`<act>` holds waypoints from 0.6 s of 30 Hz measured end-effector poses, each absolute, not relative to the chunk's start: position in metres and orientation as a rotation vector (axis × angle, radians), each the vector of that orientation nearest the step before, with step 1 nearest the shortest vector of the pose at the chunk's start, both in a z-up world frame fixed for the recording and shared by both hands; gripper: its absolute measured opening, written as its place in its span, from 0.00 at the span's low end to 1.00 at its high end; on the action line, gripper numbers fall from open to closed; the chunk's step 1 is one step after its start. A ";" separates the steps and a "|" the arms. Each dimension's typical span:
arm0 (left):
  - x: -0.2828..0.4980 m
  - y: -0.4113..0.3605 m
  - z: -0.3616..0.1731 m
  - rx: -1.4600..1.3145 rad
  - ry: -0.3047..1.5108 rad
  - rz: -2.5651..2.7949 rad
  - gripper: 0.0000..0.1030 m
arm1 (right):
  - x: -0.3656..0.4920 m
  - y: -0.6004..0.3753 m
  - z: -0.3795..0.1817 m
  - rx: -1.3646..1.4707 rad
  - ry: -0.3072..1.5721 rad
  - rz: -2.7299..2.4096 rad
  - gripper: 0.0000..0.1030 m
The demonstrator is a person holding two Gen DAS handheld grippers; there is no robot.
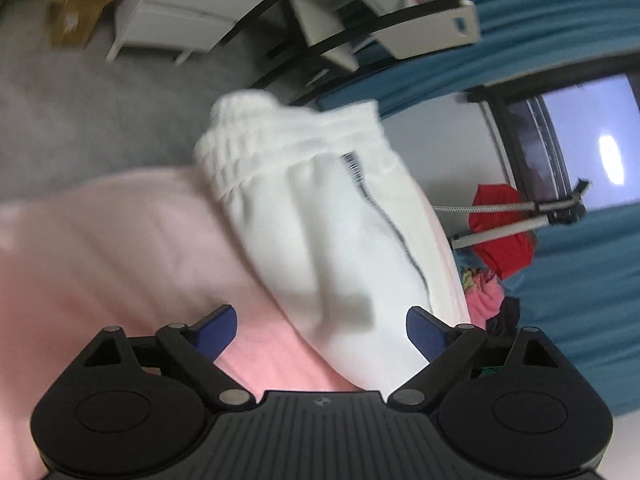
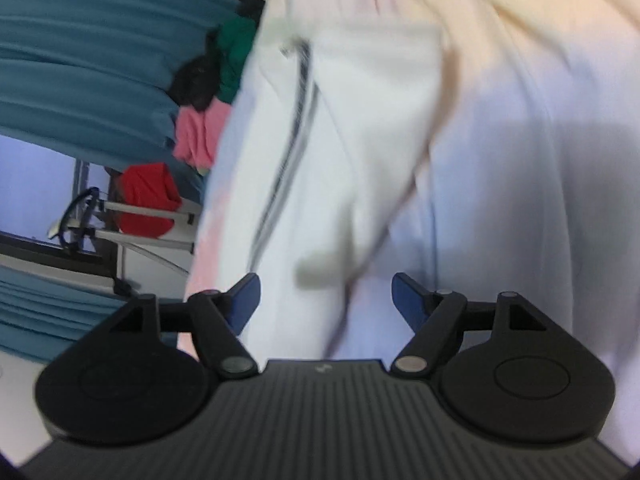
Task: Fold clothes
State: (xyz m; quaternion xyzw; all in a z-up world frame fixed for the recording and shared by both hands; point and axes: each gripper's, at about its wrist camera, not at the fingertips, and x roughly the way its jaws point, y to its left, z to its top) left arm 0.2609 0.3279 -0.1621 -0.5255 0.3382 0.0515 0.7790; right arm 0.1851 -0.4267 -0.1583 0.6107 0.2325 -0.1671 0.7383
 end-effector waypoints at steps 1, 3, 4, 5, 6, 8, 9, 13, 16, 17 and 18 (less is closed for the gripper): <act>0.264 0.329 -0.165 -1.133 0.713 0.112 0.89 | 0.189 -0.426 -0.164 1.342 0.499 -0.349 0.73; 0.274 0.331 -0.167 -1.124 0.672 0.130 0.87 | 0.199 -0.428 -0.169 1.300 0.468 -0.363 0.72; 0.280 0.331 -0.168 -1.121 0.656 0.145 0.81 | 0.205 -0.429 -0.170 1.270 0.447 -0.383 0.72; 0.286 0.331 -0.169 -1.119 0.639 0.161 0.69 | 0.210 -0.431 -0.171 1.239 0.425 -0.403 0.71; 0.292 0.332 -0.170 -1.116 0.623 0.176 0.65 | 0.214 -0.435 -0.172 1.216 0.402 -0.423 0.69; 0.301 0.332 -0.171 -1.108 0.596 0.206 0.55 | 0.222 -0.444 -0.175 1.187 0.356 -0.456 0.62; 0.304 0.332 -0.171 -1.103 0.586 0.220 0.50 | 0.225 -0.452 -0.179 1.197 0.345 -0.463 0.58; 0.313 0.330 -0.165 -1.082 0.549 0.263 0.25 | 0.233 -0.484 -0.192 1.237 0.321 -0.477 0.24; 0.317 0.327 -0.144 -1.056 0.542 0.260 0.18 | 0.231 -0.490 -0.182 1.218 0.308 -0.472 0.17; 0.319 0.324 -0.134 -1.037 0.542 0.252 0.17 | 0.228 -0.490 -0.176 1.224 0.291 -0.467 0.16; 0.317 0.321 -0.127 -1.018 0.539 0.244 0.17 | 0.224 -0.490 -0.171 1.232 0.273 -0.460 0.16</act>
